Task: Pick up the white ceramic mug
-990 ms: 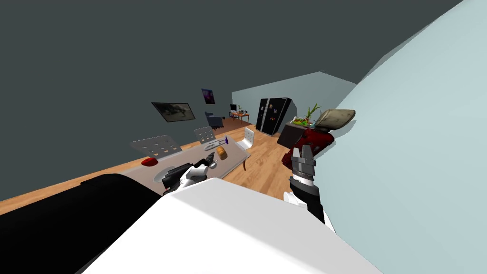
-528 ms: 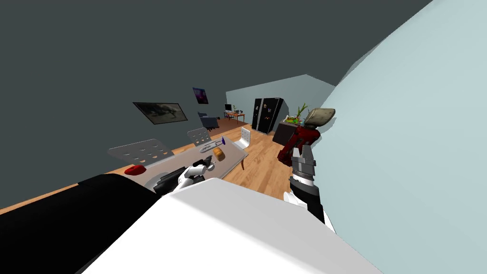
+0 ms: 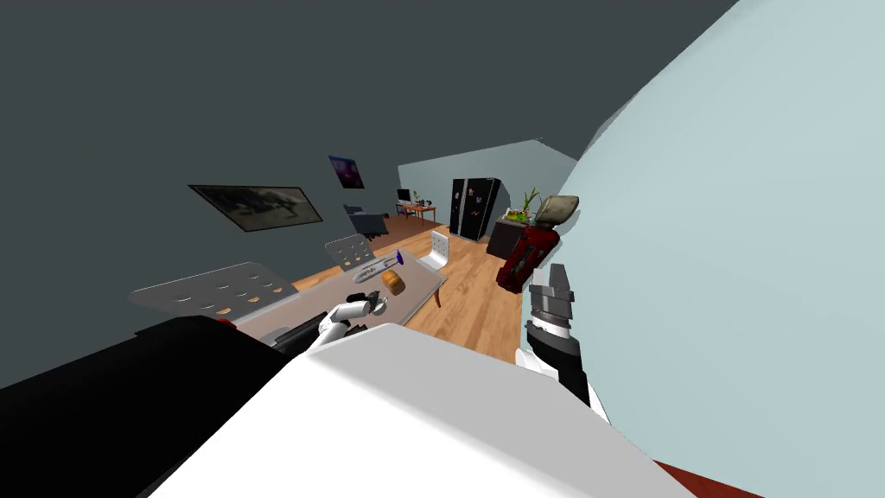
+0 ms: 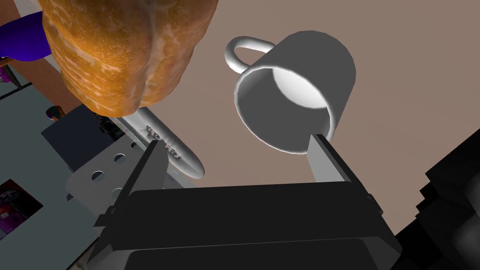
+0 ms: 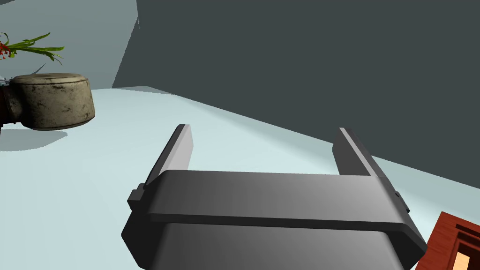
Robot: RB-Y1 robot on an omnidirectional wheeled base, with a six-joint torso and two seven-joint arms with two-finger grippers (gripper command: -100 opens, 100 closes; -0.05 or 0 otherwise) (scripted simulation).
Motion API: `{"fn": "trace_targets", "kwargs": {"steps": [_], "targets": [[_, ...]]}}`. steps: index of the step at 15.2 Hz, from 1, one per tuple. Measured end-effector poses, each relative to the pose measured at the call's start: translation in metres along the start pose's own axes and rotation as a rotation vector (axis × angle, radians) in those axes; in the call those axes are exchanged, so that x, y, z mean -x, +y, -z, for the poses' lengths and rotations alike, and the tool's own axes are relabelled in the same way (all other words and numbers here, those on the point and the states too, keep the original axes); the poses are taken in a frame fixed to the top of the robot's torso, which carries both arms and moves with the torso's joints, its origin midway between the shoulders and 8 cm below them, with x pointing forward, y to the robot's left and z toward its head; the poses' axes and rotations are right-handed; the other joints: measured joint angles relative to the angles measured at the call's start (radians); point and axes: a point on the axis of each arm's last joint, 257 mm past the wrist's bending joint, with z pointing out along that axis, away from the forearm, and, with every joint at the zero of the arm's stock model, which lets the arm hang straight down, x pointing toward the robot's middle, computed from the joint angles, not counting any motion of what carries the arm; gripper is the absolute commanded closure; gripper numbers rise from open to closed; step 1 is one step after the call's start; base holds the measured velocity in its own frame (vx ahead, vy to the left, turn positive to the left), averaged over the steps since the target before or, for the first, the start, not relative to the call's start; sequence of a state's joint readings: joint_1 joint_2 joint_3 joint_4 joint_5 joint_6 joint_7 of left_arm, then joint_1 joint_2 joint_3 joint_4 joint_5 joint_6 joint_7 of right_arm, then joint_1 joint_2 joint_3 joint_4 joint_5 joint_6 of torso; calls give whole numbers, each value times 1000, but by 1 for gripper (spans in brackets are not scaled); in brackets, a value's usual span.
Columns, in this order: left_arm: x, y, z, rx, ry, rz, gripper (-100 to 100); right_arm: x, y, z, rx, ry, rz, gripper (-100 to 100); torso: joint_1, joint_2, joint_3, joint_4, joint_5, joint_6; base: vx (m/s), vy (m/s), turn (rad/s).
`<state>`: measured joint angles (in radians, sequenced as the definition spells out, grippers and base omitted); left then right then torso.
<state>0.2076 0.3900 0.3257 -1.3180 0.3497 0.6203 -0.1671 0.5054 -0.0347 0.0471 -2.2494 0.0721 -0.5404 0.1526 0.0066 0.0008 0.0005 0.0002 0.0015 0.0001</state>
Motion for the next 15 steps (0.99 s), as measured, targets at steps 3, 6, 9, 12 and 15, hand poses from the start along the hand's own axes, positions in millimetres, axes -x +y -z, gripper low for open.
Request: {"fn": "trace_targets", "kwargs": {"steps": [3,6,9,12,15], "targets": [[8,23,-3,76,-2,21,-100,0,0,0,0,0,0,0,-1,-1,0,0,0,0,-39,46,-242],[17,46,-4,159,-3,50,-100,0,0,0,0,0,0,0,0,-1,0,0,0,0,-43,55,-222],[23,67,-4,232,2,75,-100,0,0,0,0,0,0,0,-1,-2,-1,0,0,0,-30,39,-119],[29,91,-2,307,7,105,-100,0,0,0,0,0,0,0,0,-1,-1,0,0,0,-35,42,-161],[33,105,-2,362,13,128,-100,0,0,0,0,0,0,0,-1,-2,-1,0,0,0,-28,37,-194]]}}
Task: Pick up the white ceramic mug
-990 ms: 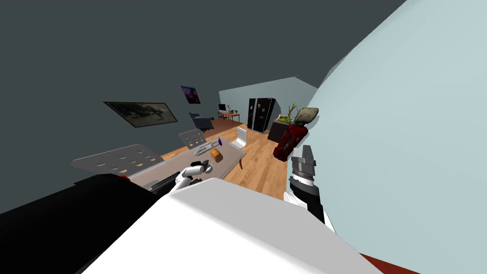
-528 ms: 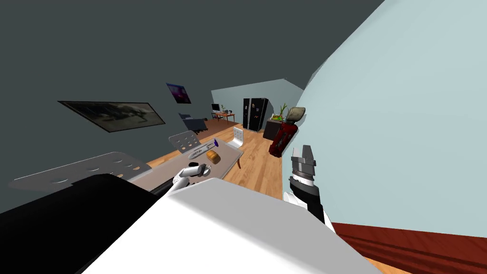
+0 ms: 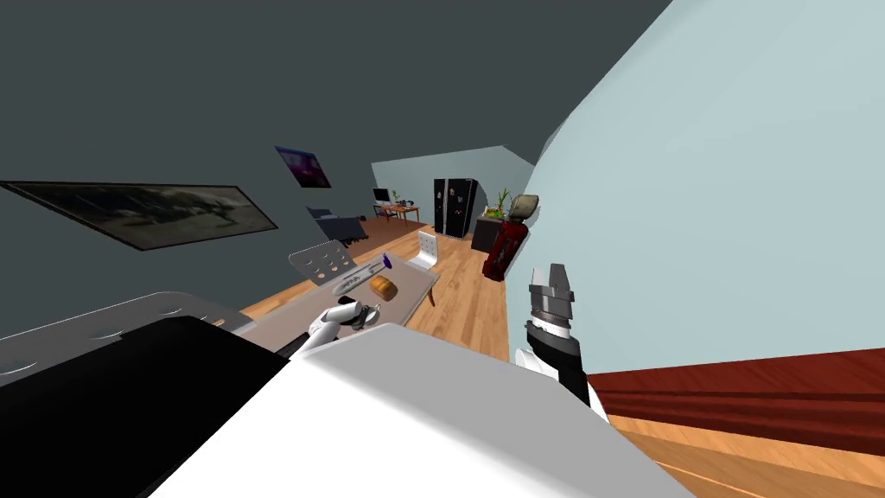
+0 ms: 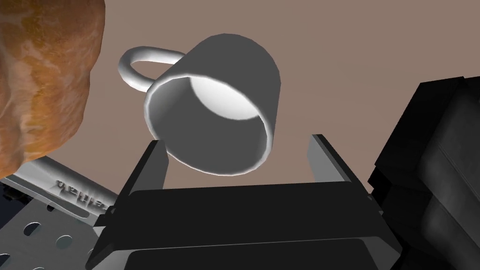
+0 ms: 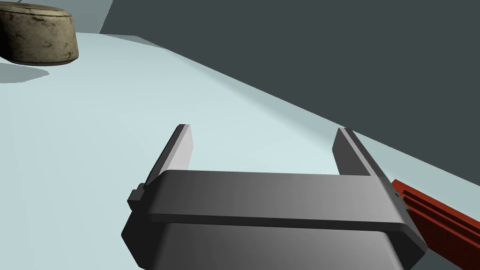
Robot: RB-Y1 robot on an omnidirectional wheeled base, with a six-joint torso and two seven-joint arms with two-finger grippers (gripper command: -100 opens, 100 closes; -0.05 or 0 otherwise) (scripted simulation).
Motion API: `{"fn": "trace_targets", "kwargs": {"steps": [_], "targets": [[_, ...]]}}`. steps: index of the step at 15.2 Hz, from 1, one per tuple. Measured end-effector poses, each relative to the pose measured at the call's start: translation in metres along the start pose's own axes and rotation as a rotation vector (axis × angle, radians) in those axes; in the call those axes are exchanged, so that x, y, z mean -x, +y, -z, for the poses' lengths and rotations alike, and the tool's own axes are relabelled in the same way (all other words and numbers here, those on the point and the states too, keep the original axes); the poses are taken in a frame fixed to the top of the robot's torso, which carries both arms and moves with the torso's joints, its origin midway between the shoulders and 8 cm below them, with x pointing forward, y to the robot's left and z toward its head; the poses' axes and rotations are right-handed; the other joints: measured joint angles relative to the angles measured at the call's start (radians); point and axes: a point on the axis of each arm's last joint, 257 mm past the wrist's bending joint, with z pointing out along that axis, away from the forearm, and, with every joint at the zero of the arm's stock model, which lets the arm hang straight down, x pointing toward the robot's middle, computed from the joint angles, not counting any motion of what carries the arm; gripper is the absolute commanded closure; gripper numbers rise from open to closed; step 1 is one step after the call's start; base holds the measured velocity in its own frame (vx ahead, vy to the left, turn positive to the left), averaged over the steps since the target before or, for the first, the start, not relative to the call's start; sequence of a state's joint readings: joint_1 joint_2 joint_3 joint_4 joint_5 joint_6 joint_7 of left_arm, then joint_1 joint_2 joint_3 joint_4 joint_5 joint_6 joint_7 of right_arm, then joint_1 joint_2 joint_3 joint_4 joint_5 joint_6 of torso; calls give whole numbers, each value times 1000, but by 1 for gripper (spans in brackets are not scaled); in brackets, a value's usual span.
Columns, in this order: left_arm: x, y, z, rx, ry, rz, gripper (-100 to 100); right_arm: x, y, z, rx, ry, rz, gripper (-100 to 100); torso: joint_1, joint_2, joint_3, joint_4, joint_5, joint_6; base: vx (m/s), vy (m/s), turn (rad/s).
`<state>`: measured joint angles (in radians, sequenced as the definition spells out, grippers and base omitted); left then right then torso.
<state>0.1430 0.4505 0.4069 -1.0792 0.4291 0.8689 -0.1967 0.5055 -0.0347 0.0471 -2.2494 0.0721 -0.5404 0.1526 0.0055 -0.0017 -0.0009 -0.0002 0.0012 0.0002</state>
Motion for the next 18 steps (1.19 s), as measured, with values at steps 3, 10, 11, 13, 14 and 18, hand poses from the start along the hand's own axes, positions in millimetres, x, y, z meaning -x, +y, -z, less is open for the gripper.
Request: {"fn": "trace_targets", "kwargs": {"steps": [3,10,11,13,14,18], "targets": [[5,17,-2,63,10,27,-100,0,0,0,0,0,0,0,1,1,0,0,0,0,-38,46,-178],[10,59,-3,218,47,100,-100,0,0,0,0,0,0,0,1,0,0,0,0,0,-31,42,-163],[11,60,-3,224,49,102,-100,0,0,0,0,0,0,0,0,-1,0,0,0,-1,-9,27,-2],[5,65,-8,225,49,102,-100,0,0,0,0,0,0,0,0,-2,-1,0,0,-1,-1,39,-3],[2,66,-10,223,48,101,-100,0,0,0,0,0,0,0,0,-2,-1,0,0,-1,1,49,-4],[-3,70,-15,218,45,103,100,0,0,0,0,0,0,0,-1,-3,-1,-1,0,-1,1,22,-3]]}}
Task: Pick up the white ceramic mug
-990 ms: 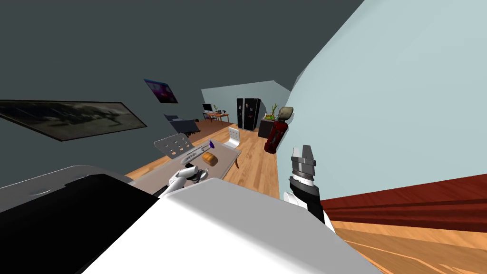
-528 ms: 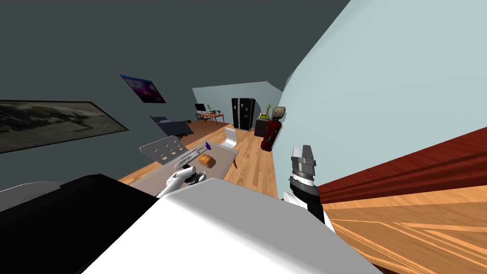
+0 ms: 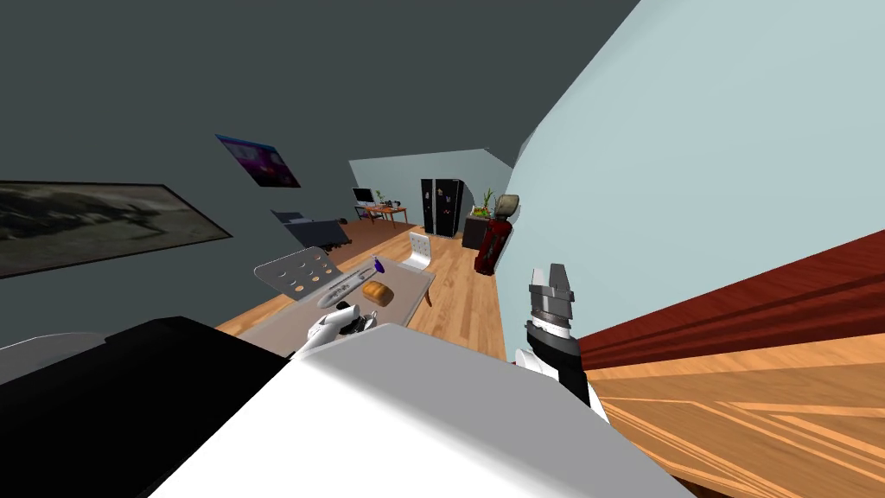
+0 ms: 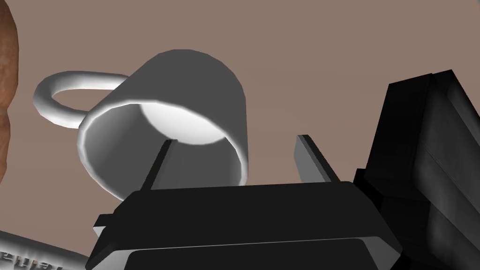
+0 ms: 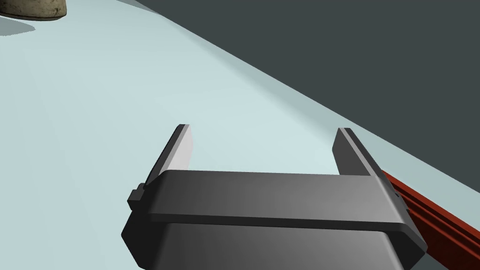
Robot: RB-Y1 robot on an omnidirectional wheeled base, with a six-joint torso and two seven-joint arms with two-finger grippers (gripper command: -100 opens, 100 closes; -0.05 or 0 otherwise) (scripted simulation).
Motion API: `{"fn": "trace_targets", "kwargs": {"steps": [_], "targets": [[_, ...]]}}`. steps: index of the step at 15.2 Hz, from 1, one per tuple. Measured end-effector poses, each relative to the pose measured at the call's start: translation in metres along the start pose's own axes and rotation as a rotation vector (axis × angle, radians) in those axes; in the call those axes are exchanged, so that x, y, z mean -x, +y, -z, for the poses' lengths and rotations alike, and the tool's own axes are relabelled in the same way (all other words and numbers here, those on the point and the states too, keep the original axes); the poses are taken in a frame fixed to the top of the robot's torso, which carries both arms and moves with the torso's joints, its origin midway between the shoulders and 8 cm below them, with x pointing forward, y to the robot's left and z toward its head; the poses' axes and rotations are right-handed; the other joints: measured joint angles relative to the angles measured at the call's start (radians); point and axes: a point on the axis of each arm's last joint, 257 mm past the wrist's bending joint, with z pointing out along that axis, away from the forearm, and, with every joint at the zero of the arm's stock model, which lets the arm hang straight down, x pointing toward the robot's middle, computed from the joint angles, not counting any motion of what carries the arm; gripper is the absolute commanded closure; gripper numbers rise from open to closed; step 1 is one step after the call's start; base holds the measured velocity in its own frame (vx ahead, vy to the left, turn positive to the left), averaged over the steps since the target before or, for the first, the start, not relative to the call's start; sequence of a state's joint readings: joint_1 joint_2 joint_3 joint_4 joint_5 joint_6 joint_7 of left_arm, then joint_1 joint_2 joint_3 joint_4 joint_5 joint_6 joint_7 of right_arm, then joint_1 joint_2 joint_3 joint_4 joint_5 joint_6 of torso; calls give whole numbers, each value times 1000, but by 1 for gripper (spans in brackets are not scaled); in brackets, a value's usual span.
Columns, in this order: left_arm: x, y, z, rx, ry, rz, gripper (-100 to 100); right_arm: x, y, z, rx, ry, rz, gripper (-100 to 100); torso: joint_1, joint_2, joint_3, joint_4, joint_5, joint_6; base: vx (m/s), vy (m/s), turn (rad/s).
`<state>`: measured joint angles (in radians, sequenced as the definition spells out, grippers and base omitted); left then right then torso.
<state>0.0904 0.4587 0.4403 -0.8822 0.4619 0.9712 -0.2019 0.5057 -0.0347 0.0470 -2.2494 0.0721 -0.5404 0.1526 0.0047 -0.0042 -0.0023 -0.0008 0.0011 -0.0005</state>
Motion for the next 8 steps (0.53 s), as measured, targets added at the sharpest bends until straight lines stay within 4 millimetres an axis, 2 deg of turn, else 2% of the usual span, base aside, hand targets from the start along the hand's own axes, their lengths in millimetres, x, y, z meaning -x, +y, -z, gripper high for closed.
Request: {"fn": "trace_targets", "kwargs": {"steps": [3,8], "targets": [[0,1,0,2,1,1,100,0,0,0,0,0,0,0,-1,0,0,0,0,0,0,0,0],[10,-7,11,2,1,-1,100,0,0,0,0,0,0,0,-4,0,0,1,-1,0,2,-44,4]]}}
